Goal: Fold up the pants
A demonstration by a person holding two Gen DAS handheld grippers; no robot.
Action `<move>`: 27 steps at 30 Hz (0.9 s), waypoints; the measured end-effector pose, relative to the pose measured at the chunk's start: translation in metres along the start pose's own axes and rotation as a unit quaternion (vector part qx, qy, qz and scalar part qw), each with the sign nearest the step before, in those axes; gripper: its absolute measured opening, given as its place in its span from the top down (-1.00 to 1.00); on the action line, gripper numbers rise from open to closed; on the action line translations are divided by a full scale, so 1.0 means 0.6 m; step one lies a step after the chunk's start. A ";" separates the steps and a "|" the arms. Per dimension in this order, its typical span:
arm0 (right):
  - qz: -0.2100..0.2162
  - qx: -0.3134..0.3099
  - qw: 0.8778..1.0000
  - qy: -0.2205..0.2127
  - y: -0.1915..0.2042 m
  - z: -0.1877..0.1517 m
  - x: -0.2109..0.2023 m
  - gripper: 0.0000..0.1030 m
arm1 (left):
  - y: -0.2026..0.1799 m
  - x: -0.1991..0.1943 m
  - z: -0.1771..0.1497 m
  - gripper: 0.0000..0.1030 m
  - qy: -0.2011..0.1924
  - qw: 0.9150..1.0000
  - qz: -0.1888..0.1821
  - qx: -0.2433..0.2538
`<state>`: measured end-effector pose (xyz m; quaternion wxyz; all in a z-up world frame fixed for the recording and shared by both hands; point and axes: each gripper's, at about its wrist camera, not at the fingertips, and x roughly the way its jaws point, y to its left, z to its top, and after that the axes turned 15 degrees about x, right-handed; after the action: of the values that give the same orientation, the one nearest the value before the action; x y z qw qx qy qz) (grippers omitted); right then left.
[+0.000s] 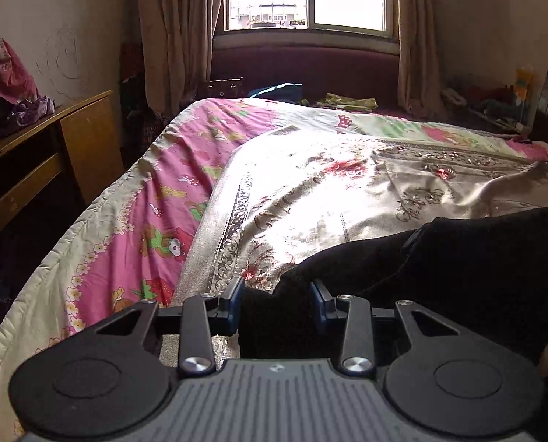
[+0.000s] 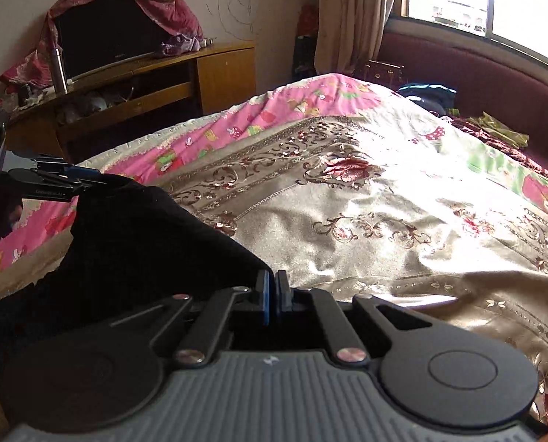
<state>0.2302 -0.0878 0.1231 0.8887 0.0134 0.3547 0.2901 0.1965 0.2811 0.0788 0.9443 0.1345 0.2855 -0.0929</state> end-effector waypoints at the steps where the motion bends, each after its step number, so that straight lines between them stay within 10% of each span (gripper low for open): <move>1: 0.002 -0.005 1.000 -0.004 0.025 -0.026 -0.043 1.00 | -0.006 -0.033 -0.012 0.03 -0.011 1.000 -0.001 -0.003; 8: 0.061 0.010 0.986 0.152 0.146 -0.281 -0.069 1.00 | -0.104 -0.171 -0.195 0.03 0.023 0.998 -0.042 -0.037; 11: 0.039 -0.021 0.987 0.154 0.179 -0.336 -0.044 0.99 | -0.114 -0.174 -0.253 0.07 0.058 0.996 -0.018 -0.063; 19: -0.051 -0.254 0.965 0.052 0.190 -0.276 0.026 0.37 | -0.140 -0.204 -0.234 -0.22 0.030 0.999 0.009 0.008; 27: -0.069 -0.361 0.926 0.086 0.142 -0.252 0.124 0.09 | -0.199 -0.128 -0.219 -0.44 0.069 0.984 -0.014 0.166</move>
<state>0.1337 -0.0051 -0.0169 0.8176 -0.3576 0.3008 0.3364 0.0359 0.2160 -0.0071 0.8857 0.2911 0.3324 -0.1426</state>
